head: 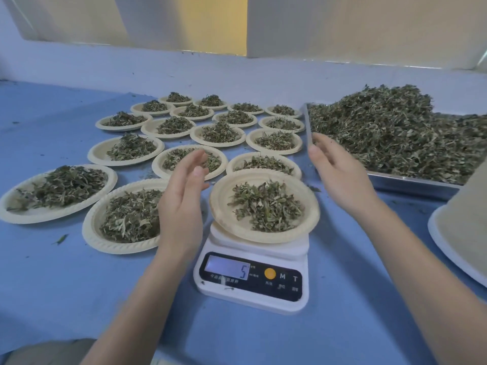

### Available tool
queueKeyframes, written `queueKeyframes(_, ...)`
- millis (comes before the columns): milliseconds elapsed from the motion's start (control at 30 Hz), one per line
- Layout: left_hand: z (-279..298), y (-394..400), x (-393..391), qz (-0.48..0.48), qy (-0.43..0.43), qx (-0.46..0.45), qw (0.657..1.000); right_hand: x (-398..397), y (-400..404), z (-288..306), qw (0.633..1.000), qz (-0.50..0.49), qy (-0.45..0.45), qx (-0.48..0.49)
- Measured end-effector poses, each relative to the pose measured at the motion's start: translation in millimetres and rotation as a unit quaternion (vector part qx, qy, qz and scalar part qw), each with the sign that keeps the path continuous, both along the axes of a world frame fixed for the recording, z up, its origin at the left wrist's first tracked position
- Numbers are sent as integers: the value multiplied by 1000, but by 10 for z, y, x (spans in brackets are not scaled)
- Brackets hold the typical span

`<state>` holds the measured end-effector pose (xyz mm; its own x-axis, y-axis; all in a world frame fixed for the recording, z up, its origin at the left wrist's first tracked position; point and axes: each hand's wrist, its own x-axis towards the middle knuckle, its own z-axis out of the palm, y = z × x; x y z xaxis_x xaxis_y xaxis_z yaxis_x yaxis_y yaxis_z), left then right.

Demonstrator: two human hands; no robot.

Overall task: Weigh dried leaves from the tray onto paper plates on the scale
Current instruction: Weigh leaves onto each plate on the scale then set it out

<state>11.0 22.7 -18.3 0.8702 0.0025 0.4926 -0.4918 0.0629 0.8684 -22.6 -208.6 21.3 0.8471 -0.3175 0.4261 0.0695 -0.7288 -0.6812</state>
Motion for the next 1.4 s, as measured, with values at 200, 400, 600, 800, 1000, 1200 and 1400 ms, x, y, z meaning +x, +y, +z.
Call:
queueKeyframes(200,397,-233,401,-39,24,95,994,774,-742,47,965,-172,191,-48)
queueKeyframes(400,517,-416,658,-58,47,127,989,1266,-1137,-29,882,-176,408,-159)
queueKeyframes(600,466,-483,704,-63,69,113,989,1360,-1133,-125,873,-149,429,-180)
queueKeyframes(800,414,-409,654,-83,57,82,992,1218,-1275,-1,935,-134,278,-177)
queueKeyframes(1000,326,-383,672,-55,94,60,992,1299,-1239,-140,881,-44,441,-166)
queueKeyframes(1200,347,-352,665,-50,89,56,993,1117,-1088,60,905,6,368,-213)
queueKeyframes(1400,364,-332,659,-54,91,31,994,1106,-946,-51,900,-21,350,-259)
